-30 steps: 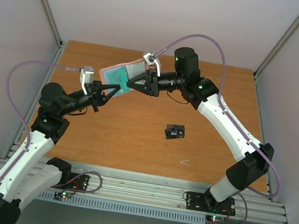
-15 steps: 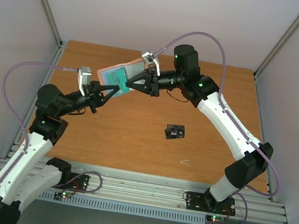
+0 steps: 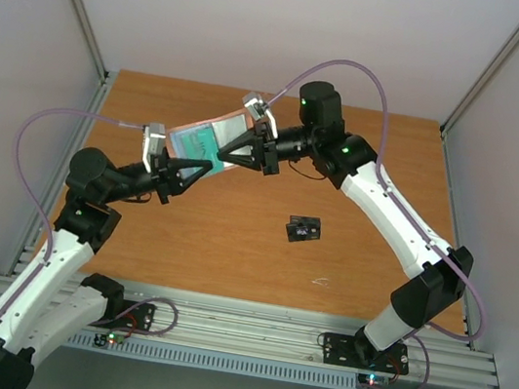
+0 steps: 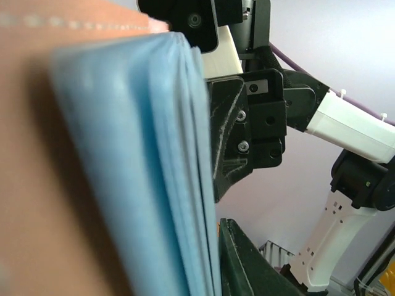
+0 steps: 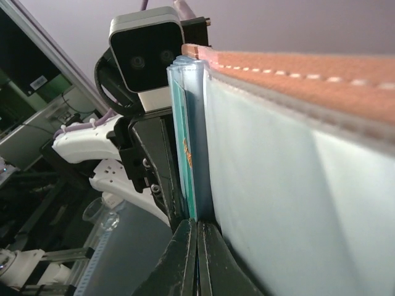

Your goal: Take the credit cards out of the card holder

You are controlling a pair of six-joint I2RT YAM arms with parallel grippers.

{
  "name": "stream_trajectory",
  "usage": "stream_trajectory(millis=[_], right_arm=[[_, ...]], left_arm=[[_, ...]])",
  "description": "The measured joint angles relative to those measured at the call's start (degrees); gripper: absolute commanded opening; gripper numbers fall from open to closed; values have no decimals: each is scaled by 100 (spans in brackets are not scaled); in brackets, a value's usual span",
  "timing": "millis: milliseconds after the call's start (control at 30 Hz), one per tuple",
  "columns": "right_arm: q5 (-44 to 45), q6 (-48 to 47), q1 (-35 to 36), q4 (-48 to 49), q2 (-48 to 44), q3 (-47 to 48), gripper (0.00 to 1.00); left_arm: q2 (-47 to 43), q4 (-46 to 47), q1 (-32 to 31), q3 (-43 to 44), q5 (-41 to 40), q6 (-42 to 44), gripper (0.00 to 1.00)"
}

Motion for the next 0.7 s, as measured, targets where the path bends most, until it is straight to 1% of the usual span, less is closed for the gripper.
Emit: stream_trajectory(millis=[167,267,367,433,500,567,600,667,700], right_arm=[[-55,-66,-81,-111,-20,-2,1],[-79,-151,-184,-260,-68,-2,1],[-57,-409,-302,-647,-138,15,1],[-28,-595,-356,-940,-144,87,1],[-15,-745,-358,-1132,-149,131,1],[11,-874,-358,-1263,-157,173,1],[17,-914,-358,-1303,-162,175,3],[39,-970,-354,-1364,-179,177,11],[52,-977,-350,-1368,-184,177,14]], left_arm=[[0,13,-2,-22,149,-22,26],[0,17,-2,-24,175,-46,27],[0,20,-7,-33,190,-63,20],[2,15,-7,-46,190,-76,9],[2,0,-7,-52,186,-83,1],[2,0,-7,-57,186,-109,0],[2,-4,-7,-57,184,-114,0],[4,-22,-7,-57,179,-122,0],[7,-22,-9,-59,173,-118,0]])
